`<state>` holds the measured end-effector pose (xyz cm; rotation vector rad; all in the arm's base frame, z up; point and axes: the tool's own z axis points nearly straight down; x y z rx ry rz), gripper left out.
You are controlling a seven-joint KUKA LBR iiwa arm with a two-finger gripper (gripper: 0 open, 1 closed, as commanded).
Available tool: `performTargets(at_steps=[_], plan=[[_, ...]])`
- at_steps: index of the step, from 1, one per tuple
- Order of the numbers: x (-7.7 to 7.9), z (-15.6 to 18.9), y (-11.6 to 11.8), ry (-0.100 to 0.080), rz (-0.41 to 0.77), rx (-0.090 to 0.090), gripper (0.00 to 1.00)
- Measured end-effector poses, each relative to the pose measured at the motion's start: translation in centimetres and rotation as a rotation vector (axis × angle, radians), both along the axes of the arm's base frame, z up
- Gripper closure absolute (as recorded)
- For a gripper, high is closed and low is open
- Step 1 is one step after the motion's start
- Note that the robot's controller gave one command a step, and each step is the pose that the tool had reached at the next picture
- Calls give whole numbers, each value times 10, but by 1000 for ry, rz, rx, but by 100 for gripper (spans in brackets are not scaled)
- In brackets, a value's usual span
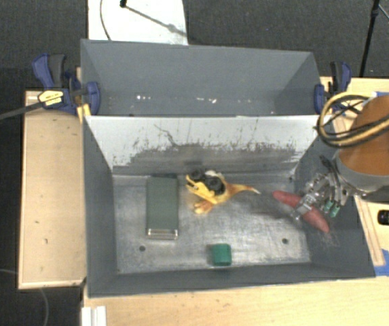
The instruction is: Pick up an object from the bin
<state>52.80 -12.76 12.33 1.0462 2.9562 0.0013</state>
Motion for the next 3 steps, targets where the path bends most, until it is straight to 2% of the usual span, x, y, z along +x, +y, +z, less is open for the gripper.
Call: performTargets(at_steps=[1, 3], plan=[[-1, 9, 0, 7, 2, 2, 100], [0, 41, 0, 3, 6, 1, 100]])
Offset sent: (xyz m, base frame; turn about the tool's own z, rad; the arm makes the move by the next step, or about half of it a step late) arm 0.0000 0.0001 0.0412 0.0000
